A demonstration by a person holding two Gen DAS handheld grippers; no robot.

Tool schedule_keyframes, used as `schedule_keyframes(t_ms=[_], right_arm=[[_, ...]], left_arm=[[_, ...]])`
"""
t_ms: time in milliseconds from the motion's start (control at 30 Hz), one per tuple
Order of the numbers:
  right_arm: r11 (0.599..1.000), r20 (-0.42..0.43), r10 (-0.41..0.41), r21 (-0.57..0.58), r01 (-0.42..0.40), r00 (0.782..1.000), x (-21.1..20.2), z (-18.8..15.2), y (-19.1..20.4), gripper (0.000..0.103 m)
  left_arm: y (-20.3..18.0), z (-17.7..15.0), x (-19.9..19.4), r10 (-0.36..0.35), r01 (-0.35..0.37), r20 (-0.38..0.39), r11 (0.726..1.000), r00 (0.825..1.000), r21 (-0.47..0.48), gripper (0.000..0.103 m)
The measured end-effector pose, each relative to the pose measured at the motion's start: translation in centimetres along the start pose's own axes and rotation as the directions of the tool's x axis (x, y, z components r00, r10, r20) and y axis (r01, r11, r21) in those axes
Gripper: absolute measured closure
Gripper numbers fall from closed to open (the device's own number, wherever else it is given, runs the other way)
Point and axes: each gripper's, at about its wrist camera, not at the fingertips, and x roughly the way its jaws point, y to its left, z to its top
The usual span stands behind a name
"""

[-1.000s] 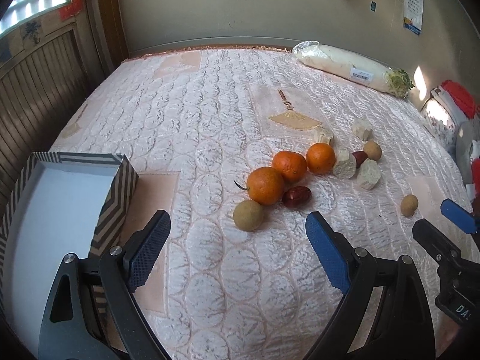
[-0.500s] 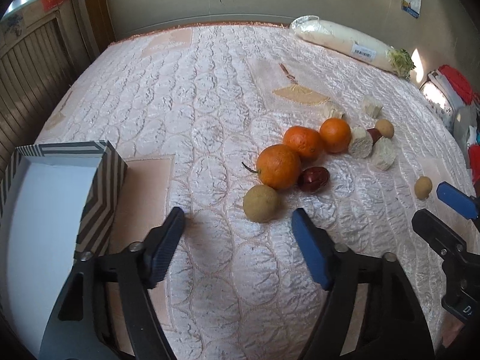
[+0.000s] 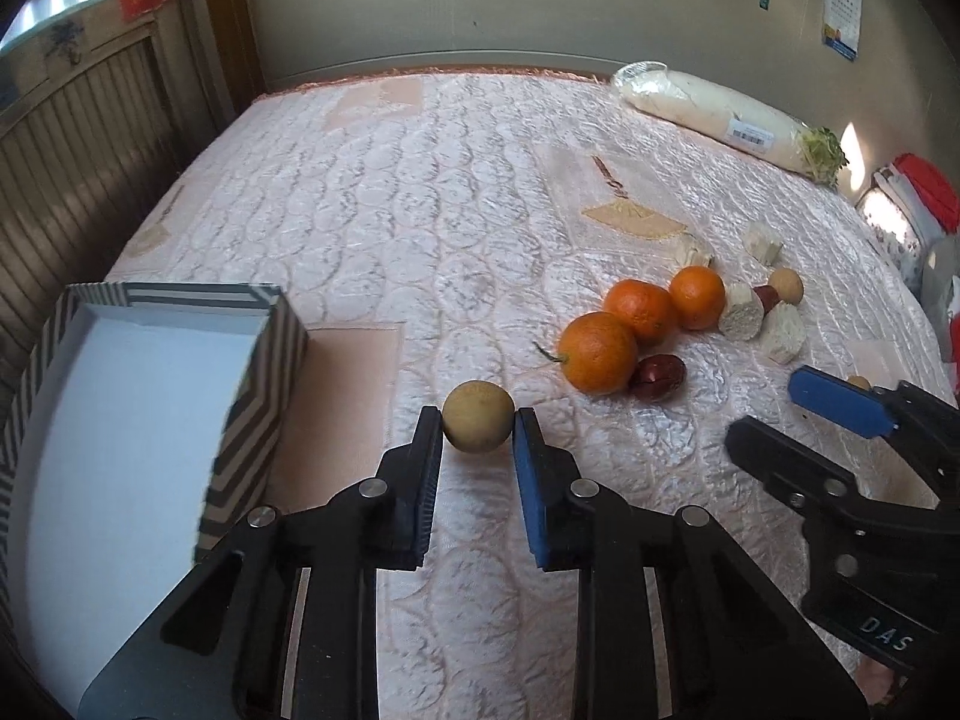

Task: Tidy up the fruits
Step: 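Grasp the small round brown fruit with the left gripper while the right gripper grasps a red date, then carry the brown fruit and red date to the white tray and release both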

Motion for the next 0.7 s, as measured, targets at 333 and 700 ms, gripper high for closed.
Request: schedule_keyframes(t_ms=[333,700], right_arm=[[0.998,-0.058,0.026,-0.054,-0.029,0.998,4.0,1.8,2.2,0.069],[0.996,-0.068,0.025,-0.080,-0.030,0.997,4.7,2.0,2.9,0.074]], left_arm=[[1.0,-0.9,-2.0,-0.013,0.013,-0.002,1.000,1.000,-0.023,0.079],[1.4,-1.6,-2.9,-0.020,0.020,-0.008,0.999,1.000,-0.041,0.079]])
